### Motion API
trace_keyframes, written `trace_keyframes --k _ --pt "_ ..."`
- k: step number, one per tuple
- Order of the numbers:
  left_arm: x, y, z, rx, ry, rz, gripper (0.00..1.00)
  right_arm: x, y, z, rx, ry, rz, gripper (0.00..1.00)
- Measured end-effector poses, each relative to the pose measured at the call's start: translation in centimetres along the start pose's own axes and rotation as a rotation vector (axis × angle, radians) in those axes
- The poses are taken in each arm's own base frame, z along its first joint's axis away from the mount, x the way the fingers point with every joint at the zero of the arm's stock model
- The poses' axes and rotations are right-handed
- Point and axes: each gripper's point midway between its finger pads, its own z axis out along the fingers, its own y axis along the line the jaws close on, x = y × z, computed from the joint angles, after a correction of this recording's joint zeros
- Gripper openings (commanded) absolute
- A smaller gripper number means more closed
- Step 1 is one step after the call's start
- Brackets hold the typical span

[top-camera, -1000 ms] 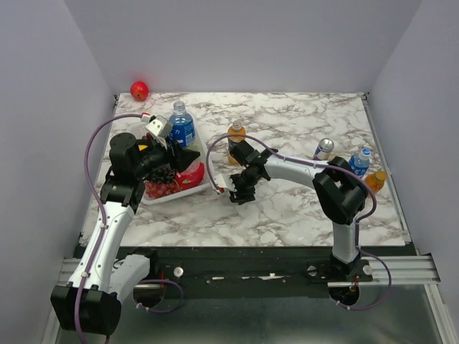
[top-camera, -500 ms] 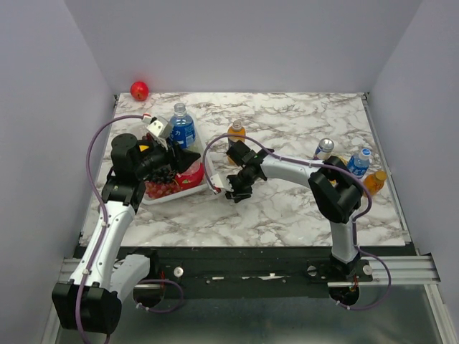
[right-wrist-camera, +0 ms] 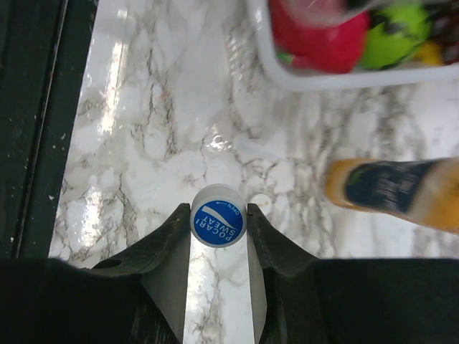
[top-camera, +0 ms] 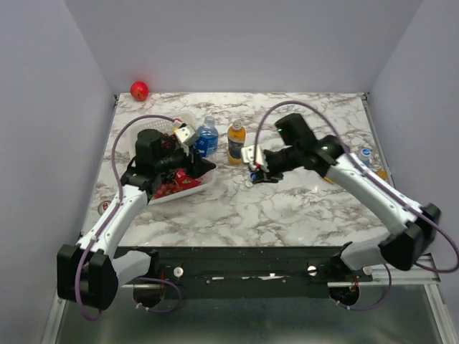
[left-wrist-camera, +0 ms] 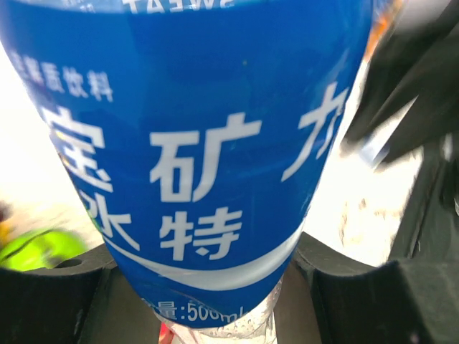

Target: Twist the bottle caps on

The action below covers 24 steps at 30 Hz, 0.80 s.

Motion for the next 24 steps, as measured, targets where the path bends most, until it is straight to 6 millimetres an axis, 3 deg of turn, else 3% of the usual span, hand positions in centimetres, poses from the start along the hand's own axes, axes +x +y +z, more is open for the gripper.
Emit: trace_keyframes --k 5,8,10,16,24 --pt "3.7 -3.6 3.3 0.209 0.132 0.115 0.00 -6.3 0.9 -9.3 0.201 -0.152 -0.077 0.23" --pt "5.9 -6.5 4.2 0.327 0.190 0.215 0.00 -8.0 1.1 -12.9 0.271 -0.188 -0.083 0.24" --pt "6.8 -8.8 4.5 0.410 0.205 0.297 0.00 -8.9 1.0 -14.3 0.291 -0.199 -0.087 0.25" --pt "8.1 -12.5 5.2 0.542 0.200 0.426 0.00 -9.0 1.6 -13.9 0.227 -0.195 -0.066 0.26" --pt "8.2 -12.8 5.9 0.552 0.184 0.456 0.00 -8.1 2.2 -12.4 0.126 -0.160 -0.080 0.29"
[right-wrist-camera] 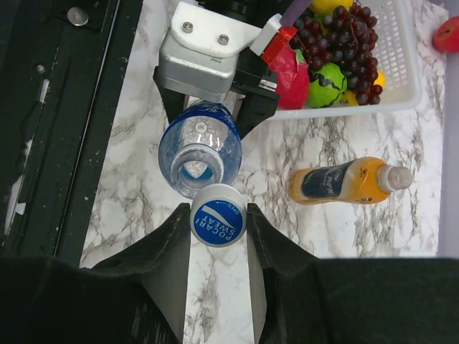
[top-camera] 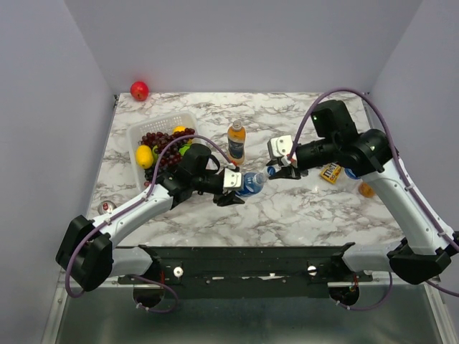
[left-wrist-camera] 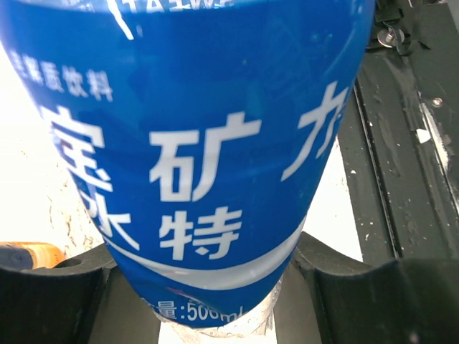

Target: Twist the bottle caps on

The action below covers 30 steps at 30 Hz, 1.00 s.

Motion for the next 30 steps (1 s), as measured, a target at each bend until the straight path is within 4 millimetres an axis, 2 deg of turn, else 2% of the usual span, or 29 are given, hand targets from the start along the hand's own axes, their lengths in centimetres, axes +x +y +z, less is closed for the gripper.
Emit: trace_keyframes --k 11,20,30 --pt "0.2 0.7 0.0 -0.034 0.014 0.011 0.00 -0.1 0.5 1.5 -0.073 -0.001 -0.073 0.29" --pt "0.2 0.9 0.1 -0.045 0.011 0.013 0.00 -0.5 1.0 1.9 -0.097 -0.008 -0.114 0.29" --pt "0.8 1.1 0.1 -0.073 0.017 -0.018 0.00 0.3 0.8 2.3 -0.077 0.011 -0.060 0.28"
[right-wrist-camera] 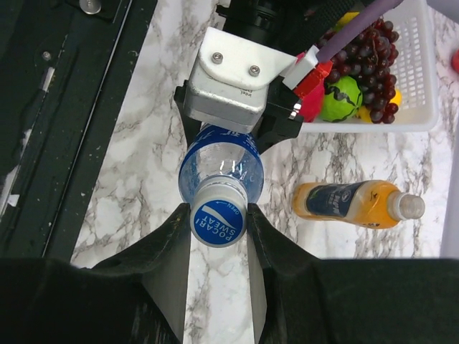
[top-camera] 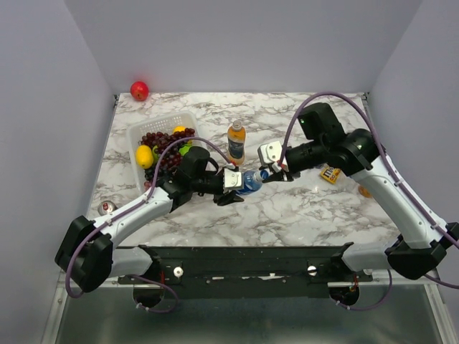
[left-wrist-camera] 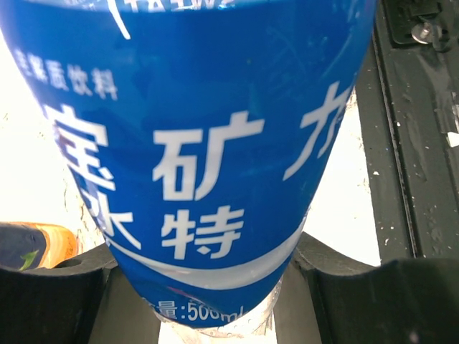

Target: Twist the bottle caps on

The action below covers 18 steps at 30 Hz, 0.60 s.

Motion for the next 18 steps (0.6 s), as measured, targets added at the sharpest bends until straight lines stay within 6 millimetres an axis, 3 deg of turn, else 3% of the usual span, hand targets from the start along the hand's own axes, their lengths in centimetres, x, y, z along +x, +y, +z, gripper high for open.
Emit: trace_keyframes --k 18 --pt "0.5 0.9 -1.1 -0.177 -0.024 -0.034 0.00 0.5 -1.4 1.2 0.020 -0.009 0.105 0.29"
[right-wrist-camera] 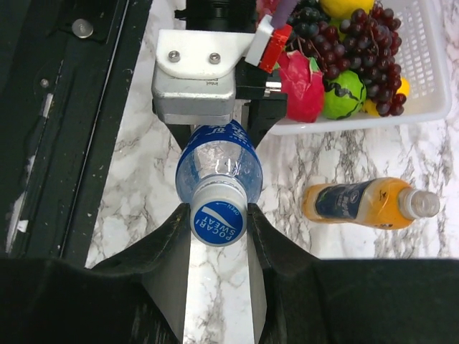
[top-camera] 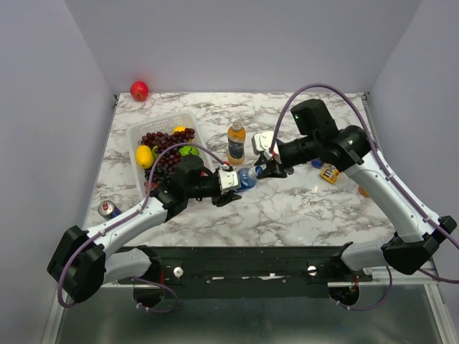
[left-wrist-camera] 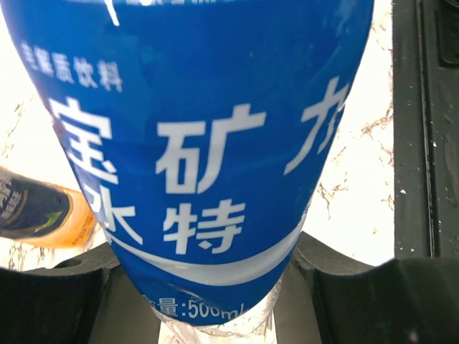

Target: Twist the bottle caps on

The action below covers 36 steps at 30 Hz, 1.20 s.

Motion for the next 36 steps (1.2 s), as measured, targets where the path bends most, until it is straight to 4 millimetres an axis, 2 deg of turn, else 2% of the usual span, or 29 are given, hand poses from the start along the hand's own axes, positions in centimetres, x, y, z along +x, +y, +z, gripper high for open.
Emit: trace_keyframes --k 5,11,12,13,16,18,19,24,25,26,27,30,36 --pt "0.3 1.0 -0.1 -0.068 0.022 -0.027 0.00 0.4 -1.4 0.4 0.060 0.009 0.144 0.29" --pt "1.1 2.8 -0.3 -0.191 0.070 -0.067 0.00 1.4 -3.5 0.9 0.192 0.035 0.416 0.32" --pt "1.2 2.9 -0.3 -0.201 0.077 -0.072 0.00 1.6 -3.8 1.0 0.207 0.037 0.462 0.34" --pt "1.4 3.0 -0.3 -0.213 0.085 -0.078 0.00 1.9 -4.0 1.2 0.222 0.043 0.514 0.42" --pt "2.2 3.4 -0.3 -0.241 0.111 -0.100 0.00 2.6 -4.7 1.7 0.254 0.057 0.611 0.51" --pt "1.8 3.6 -0.2 -0.255 0.096 -0.110 0.00 3.2 -4.6 2.4 0.248 0.076 0.664 0.57" --pt "1.4 3.9 -0.1 -0.268 0.081 -0.111 0.00 3.5 -4.5 2.8 0.240 0.087 0.681 0.67" --pt "0.7 3.9 0.0 -0.270 0.049 -0.139 0.00 3.2 -5.2 2.3 0.259 0.107 0.672 0.80" --pt "0.4 3.8 0.1 -0.266 0.036 -0.142 0.00 2.8 -5.5 2.0 0.266 0.106 0.659 0.84" --pt "0.1 3.7 0.1 -0.260 0.023 -0.145 0.00 2.4 -5.7 1.6 0.274 0.101 0.643 0.97" --pt "0.0 3.5 0.1 -0.255 0.012 -0.152 0.00 2.0 -5.9 1.3 0.279 0.097 0.626 0.99" --pt "0.0 2.9 0.2 -0.233 0.000 -0.179 0.00 1.2 -5.9 0.2 0.282 0.098 0.576 0.99" --pt "0.1 2.1 0.2 -0.179 -0.019 -0.222 0.00 1.6 -3.2 -2.3 0.255 0.118 0.482 0.99"
